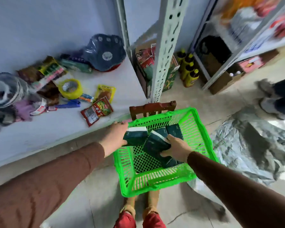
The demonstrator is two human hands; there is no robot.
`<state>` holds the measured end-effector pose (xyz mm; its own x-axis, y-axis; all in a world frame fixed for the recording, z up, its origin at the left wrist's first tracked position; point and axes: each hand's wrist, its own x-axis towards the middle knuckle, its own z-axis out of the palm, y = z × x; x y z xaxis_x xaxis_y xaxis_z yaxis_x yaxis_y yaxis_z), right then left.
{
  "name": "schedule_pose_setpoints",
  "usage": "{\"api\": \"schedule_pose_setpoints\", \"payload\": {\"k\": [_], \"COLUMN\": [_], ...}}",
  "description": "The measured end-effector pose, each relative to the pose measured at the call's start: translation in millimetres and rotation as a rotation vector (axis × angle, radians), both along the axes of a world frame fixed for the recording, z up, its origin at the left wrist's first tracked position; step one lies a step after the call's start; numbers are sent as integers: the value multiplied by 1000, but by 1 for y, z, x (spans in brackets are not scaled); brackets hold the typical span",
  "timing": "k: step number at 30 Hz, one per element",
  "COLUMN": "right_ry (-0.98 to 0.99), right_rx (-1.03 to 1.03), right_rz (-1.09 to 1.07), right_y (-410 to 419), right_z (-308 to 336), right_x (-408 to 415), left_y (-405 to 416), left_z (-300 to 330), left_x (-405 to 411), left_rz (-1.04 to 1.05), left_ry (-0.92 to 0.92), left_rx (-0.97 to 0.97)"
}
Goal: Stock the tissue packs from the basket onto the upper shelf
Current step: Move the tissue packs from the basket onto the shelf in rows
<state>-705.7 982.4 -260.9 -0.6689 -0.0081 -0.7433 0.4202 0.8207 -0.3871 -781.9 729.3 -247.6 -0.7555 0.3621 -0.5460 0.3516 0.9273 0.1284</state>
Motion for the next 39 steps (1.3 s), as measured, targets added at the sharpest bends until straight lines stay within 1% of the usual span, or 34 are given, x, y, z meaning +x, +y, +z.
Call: {"api": "schedule_pose_setpoints", "payload": {"k": [5, 8, 10, 14, 19, 22, 26, 29, 32, 35, 39], "right_ry": [233, 374, 428, 495, 616, 738, 838, 887, 877, 910, 960], "right_rx": [-100, -115, -167, -307, -322, -270, -253, -276, -304, -302, -287], "right_rz": [260, 419, 486, 545, 596, 605, 560, 507, 459, 447, 435], "right_y": [-31, -65, -89, -141, -211, -253, -306, -342, -370, -395, -421], "right_z": [176, 285, 352, 465, 568, 604, 624, 626, 623, 616, 610], "right_x": [-55, -78, -88, -102, -115, -138, -184, -221, -265, -311, -368], "left_y": [-71, -117, -148, -211, -286, -325, -369, -394, -417, -445, -477], "left_z": [173, 277, 338, 437, 527, 565, 591, 598, 601, 600, 601], "left_x": [1, 14, 30, 59, 64, 37, -24, -78, -136, -193, -259], "left_rz": [225, 314, 353, 418, 427, 434, 391, 383, 370, 347, 393], "left_ry": [102, 177, 230, 397, 550, 650, 749, 773, 772, 816, 844], "left_rx": [164, 233, 250, 290, 360, 335, 267, 169, 115, 20, -35]}}
